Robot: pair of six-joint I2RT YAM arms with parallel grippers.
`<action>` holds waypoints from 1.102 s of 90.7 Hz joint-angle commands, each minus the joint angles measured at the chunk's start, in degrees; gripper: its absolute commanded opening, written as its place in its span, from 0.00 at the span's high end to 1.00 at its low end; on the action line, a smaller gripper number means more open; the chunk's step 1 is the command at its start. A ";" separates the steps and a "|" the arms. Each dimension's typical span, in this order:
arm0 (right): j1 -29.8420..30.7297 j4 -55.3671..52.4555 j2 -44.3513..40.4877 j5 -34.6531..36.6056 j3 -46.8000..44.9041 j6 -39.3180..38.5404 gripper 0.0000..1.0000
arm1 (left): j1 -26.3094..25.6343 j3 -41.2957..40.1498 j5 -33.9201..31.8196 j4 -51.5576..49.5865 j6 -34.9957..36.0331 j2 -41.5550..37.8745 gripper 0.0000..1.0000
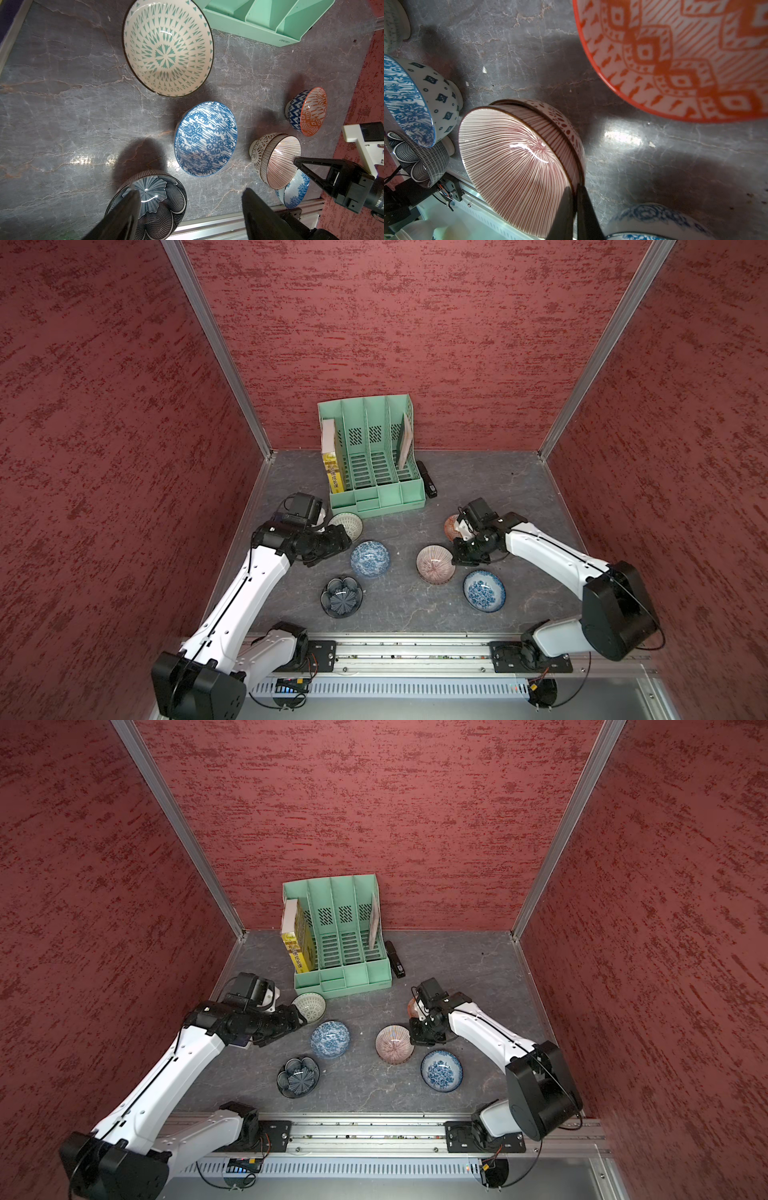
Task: Stack the bowls
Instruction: Place the bowl on the bowl.
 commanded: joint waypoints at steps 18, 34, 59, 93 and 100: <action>0.53 2.98 1.90 -2.82 -0.42 0.20 0.89 | 0.37 -1.24 0.11 1.58 0.31 0.05 0.20; 0.59 3.03 1.73 -2.63 -0.24 -0.08 0.74 | 0.59 -1.08 -0.30 2.86 0.00 1.55 0.20; 0.53 -0.43 -3.66 1.77 4.47 -0.30 0.52 | 5.51 0.36 -2.61 7.46 0.68 10.74 0.27; 0.55 -3.08 -8.96 2.41 6.89 0.42 0.54 | 11.10 2.90 -4.62 15.96 1.70 26.04 0.49; 0.52 -3.26 -9.03 2.33 6.81 0.51 0.55 | 11.14 3.45 -4.73 17.52 1.42 27.96 0.53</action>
